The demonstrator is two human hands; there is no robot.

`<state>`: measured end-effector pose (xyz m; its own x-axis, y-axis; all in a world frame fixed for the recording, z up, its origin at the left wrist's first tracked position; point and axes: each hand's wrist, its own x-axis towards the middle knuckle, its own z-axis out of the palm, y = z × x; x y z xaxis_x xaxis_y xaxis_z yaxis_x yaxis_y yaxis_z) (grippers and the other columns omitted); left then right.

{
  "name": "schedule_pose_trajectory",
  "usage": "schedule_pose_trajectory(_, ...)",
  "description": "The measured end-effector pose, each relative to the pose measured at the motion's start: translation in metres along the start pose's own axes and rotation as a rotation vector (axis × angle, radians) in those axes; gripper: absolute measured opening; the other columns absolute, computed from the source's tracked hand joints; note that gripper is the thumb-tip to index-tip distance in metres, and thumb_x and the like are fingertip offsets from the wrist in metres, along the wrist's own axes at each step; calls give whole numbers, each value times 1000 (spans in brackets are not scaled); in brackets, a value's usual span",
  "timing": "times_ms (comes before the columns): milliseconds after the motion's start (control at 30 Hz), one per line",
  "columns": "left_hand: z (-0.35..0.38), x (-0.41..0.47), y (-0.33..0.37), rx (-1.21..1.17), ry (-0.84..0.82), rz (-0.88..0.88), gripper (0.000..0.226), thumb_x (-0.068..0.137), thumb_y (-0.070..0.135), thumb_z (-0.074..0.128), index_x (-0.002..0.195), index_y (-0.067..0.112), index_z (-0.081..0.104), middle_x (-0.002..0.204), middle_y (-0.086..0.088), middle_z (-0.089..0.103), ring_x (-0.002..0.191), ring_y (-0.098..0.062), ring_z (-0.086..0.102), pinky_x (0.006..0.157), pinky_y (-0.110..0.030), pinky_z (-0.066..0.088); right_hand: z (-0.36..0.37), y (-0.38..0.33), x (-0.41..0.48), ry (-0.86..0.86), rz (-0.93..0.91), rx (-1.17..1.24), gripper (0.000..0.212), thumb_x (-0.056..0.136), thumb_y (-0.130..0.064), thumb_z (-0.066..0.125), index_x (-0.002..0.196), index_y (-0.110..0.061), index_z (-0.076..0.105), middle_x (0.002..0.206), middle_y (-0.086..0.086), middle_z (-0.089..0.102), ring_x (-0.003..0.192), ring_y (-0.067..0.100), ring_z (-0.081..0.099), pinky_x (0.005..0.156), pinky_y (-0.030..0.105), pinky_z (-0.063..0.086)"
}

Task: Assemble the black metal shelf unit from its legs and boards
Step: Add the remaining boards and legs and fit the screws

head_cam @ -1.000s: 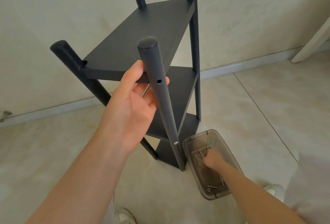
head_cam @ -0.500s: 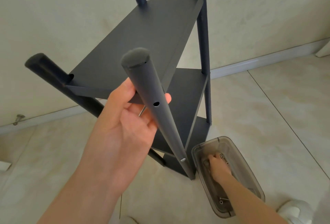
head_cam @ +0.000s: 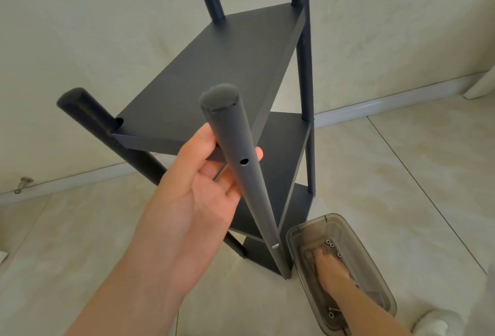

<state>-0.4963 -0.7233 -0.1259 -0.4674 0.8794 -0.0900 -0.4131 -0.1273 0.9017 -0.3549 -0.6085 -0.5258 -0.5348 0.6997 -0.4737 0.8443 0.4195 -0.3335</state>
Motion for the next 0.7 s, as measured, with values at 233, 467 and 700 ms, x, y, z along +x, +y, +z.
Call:
schedule_pose_trajectory(233,12,-7,10,-55,26,-5,17,83,34,71,89,24,83,104,1,77,109,-22,71,84,-28,59,-14,-11,-29,-112,-81,-110,39,101,-8,39,138,-15,44,134,10,56,120,26,58,101,34,45)
schedule_pose_trajectory(467,14,-7,16,-26,23,-51,21,74,36,69,89,29,83,106,0,77,104,-21,73,74,-27,61,-102,-28,-54,5,-128,-116,32,103,-15,37,122,-5,60,122,12,63,109,27,60,94,33,48)
schedule_pose_trajectory(700,19,-8,16,-14,55,-80,43,71,41,66,111,25,67,102,4,78,96,-17,75,78,-32,56,-250,-89,-97,122,-264,-416,27,98,-14,55,123,-5,58,121,16,61,108,31,63,82,34,50)
